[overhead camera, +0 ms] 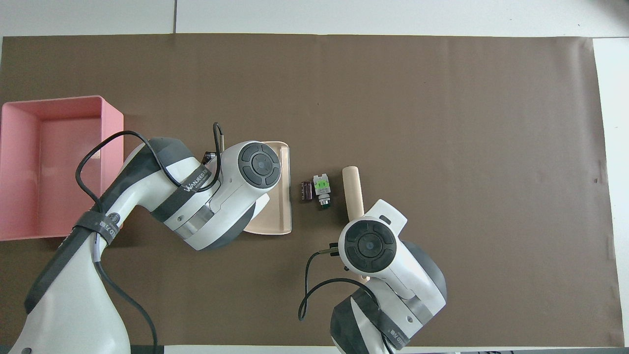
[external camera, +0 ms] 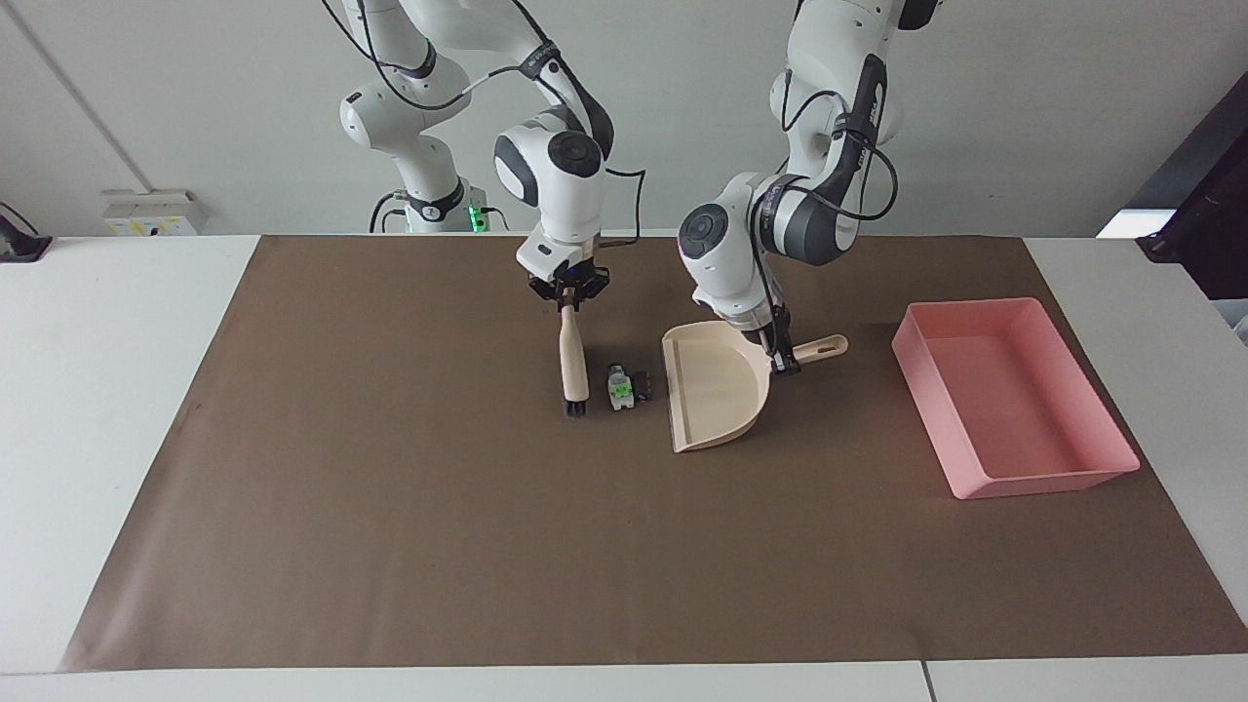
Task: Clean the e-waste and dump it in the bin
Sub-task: 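Sweep the e-waste items into the dustpan with the brush in the right gripper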
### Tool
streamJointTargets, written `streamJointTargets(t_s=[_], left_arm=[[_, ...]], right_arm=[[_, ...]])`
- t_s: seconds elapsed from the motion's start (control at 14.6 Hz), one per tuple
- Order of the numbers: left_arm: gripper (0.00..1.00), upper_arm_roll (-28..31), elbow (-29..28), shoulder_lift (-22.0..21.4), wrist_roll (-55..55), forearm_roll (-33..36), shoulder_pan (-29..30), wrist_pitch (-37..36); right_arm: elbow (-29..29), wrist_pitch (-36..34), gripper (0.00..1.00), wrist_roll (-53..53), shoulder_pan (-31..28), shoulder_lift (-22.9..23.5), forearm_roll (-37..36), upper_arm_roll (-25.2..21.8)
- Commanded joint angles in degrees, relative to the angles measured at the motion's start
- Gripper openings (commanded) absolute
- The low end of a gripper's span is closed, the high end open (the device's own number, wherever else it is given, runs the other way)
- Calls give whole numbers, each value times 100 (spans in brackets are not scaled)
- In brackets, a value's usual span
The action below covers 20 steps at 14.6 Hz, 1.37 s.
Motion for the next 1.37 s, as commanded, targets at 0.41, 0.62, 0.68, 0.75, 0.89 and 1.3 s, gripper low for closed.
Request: streamJointTargets(t_s=[0.41,0.62,0.68,0.75,0.89,1.3], left_arm=[[0,51,-156,-22,-80,119,-110,-2],[0,42,-191,-22,-53,119,-66,129],[0,42,-243,-31,-44,119,-57,217],[0,42,-296,-49,-36,119,-40,331],[0,42,-462,-110,-18,119,92,664],[0,16,-683,-242,553,23,566,1456]], right_arm=[[1027,102,0,-862,-77,1086,1792,765],[1070,664,0,-2263,-103,1165,3676,748],[1140,683,0,-2353,-121,1166,3758,747],[1158,675,0,-2363,-130,1166,3759,739],[1158,622,0,-2293,-121,1070,3733,704],[1044,-202,0,-923,-612,-2,2356,651]])
